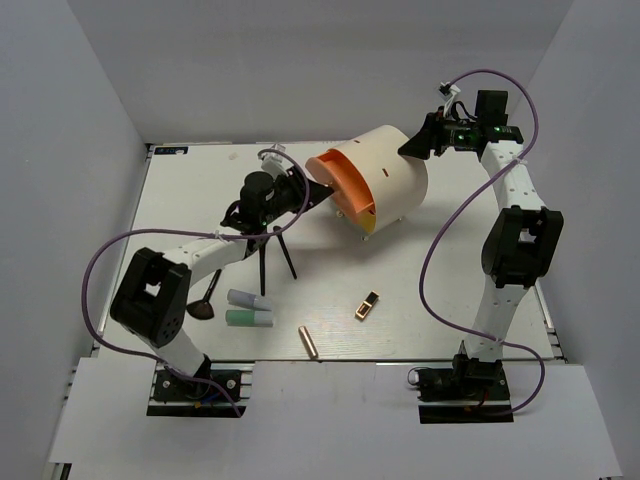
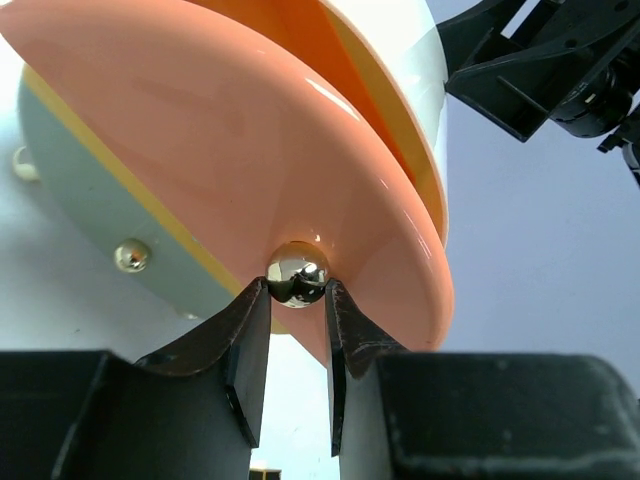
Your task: Organize the makeup
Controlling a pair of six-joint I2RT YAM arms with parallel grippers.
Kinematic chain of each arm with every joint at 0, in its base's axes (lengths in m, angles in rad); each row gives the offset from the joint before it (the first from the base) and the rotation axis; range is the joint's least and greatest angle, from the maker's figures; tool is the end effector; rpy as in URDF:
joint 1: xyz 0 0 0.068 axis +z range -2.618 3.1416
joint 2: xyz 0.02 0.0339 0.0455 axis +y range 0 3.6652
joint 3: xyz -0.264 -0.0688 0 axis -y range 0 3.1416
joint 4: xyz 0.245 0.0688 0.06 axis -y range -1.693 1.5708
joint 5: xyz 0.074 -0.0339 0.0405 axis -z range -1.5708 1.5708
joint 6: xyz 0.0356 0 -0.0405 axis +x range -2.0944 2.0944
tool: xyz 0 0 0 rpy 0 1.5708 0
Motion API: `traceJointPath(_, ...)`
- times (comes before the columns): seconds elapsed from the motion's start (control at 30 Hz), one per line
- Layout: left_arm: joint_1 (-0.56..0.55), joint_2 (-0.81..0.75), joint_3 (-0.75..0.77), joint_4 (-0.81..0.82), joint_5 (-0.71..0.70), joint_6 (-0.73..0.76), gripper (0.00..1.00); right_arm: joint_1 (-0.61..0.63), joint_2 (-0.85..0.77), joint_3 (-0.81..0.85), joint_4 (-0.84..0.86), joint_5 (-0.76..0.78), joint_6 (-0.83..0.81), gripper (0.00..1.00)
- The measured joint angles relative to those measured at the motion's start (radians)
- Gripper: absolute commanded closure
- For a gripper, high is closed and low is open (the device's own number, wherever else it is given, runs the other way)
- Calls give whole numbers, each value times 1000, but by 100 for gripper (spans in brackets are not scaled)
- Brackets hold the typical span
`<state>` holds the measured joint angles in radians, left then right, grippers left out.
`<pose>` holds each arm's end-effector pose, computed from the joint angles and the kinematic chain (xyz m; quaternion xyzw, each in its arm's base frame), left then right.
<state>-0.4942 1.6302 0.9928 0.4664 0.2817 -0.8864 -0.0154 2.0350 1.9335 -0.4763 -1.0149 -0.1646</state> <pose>0.3253 -0.1865 0.2610 -0.0589 0.7604 -0.4889 0.4234 0.4661 0.0231 0.3338 -0.2881 0.7491 0.3881 0.4530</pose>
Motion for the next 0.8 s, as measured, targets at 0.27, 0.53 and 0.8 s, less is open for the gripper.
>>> traceJointPath(0.27, 0, -38, -19, -49, -37, 33, 47, 0, 0, 0, -4, 10, -2, 18)
traceJointPath(0.53, 3, -37, -18, -116, -64, 51, 19, 1, 0, -2, -36, -2, -26, 11)
traceJointPath(0.8, 3, -100, -18, -191, -115, 67, 18, 3, -45, -38, -53, 29, -70, 11)
